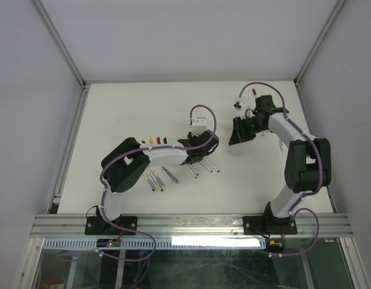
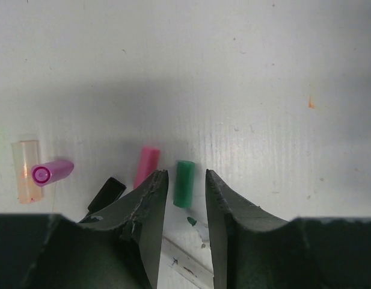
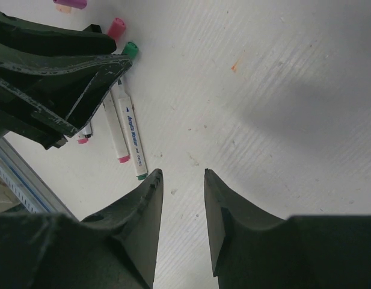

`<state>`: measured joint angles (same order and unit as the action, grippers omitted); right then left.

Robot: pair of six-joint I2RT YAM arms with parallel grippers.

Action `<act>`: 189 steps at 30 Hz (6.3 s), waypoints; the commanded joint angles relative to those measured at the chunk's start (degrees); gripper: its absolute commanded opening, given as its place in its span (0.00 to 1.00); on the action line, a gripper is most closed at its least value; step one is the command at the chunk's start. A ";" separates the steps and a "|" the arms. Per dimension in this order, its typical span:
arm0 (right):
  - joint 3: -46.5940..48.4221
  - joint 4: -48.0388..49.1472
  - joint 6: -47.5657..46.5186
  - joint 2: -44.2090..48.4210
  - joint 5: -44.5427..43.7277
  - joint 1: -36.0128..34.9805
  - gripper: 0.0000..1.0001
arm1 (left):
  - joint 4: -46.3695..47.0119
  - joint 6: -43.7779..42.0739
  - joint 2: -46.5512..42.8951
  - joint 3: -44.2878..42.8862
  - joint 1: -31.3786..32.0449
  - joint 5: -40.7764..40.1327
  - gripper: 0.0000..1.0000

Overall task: Open the pen caps
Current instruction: Place the pen cap at the center of the board, then pick up the pen from the center of the board.

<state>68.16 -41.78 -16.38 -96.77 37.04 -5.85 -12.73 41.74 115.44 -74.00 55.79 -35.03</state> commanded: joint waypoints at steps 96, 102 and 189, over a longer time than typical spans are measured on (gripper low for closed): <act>33.20 3.49 -6.22 -29.98 -17.63 8.17 0.02 | 34.39 -16.35 -72.38 56.16 -10.17 19.80 0.99; 23.57 3.88 -6.61 -22.95 -15.40 5.88 0.01 | 35.27 -15.57 -71.96 56.37 -10.16 20.67 0.99; 3.55 7.90 -4.63 -5.93 -3.39 -2.62 0.00 | 74.17 9.77 -23.79 40.38 -10.15 33.87 0.92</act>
<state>71.64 -34.13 -22.31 -105.49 27.16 -9.34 57.19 48.69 87.66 -28.88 46.02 1.63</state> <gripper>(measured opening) 0.031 0.938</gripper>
